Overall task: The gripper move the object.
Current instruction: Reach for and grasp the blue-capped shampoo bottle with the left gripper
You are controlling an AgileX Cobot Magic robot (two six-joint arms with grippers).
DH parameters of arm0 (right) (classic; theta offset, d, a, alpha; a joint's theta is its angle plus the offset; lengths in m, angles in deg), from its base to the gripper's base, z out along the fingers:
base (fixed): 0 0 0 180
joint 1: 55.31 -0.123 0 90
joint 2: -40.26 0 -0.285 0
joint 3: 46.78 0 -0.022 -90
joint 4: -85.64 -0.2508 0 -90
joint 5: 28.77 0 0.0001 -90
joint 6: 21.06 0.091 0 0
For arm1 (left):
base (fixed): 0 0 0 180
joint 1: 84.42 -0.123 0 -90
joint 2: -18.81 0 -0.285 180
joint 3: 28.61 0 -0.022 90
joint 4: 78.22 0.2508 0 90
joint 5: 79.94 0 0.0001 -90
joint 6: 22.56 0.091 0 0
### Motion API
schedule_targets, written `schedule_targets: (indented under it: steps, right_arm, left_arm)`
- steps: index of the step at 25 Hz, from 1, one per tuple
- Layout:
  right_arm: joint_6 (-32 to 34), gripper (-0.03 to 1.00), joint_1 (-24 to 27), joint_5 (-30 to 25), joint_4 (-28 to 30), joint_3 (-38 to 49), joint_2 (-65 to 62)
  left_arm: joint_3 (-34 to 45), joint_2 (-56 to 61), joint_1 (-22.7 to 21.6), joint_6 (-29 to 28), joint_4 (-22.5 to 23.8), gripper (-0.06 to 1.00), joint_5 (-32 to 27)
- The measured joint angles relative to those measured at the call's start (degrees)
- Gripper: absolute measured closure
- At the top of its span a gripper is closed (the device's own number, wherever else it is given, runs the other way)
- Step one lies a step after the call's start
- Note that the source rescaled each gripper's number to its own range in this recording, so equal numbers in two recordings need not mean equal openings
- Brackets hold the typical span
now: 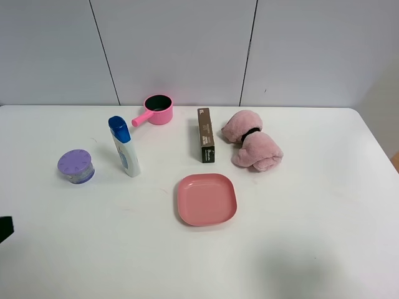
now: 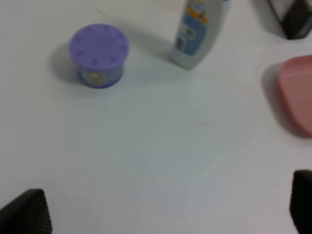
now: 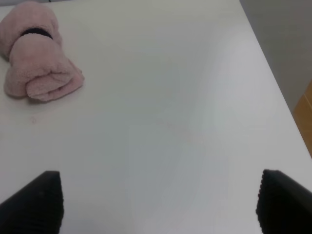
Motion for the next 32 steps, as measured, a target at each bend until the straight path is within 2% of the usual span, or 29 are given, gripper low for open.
schedule_targets:
  steps: [2,4,6,11,15,19,21,25,29,32]
  right_arm:
    - [0.00,-0.03,0.00,0.00,0.00,0.00,0.00]
    - [0.00,-0.03,0.00,0.00,0.00,0.00,0.00]
    - [0.00,-0.03,0.00,0.00,0.00,0.00,0.00]
    - [0.00,-0.03,0.00,0.00,0.00,0.00,0.00]
    - [0.00,-0.03,0.00,0.00,0.00,0.00,0.00]
    - [0.00,-0.03,0.00,0.00,0.00,0.00,0.00]
    - [0.00,-0.03,0.00,0.00,0.00,0.00,0.00]
    - [0.00,-0.03,0.00,0.00,0.00,0.00,0.00]
    - [0.00,-0.03,0.00,0.00,0.00,0.00,0.00]
    - [0.00,-0.03,0.00,0.00,0.00,0.00,0.00]
  left_arm:
    - [-0.44,-2.36,0.00,3.45,-5.59,-0.06,5.26]
    - [-0.44,-4.23,0.00,7.55,-9.90,-0.06,12.15]
    - [-0.44,-6.22,0.00,11.79,-13.01,-0.06,16.28]
    - [0.81,-11.11,0.00,23.12,-16.97,-0.06,19.00]
    - [6.83,-13.52,0.00,30.23,-22.78,-0.06,24.70]
    - [8.25,-14.53,0.00,33.88,-32.14,-0.06,31.66]
    - [8.25,-15.65,0.00,35.62,-35.41,-0.06,33.98]
    - [8.30,-21.39,0.00,39.10,-38.11,-0.06,38.16]
    - [8.30,-29.57,0.00,40.11,-38.99,-0.06,39.22]
    - [8.30,-35.29,0.00,42.68,-42.80,-0.06,39.61]
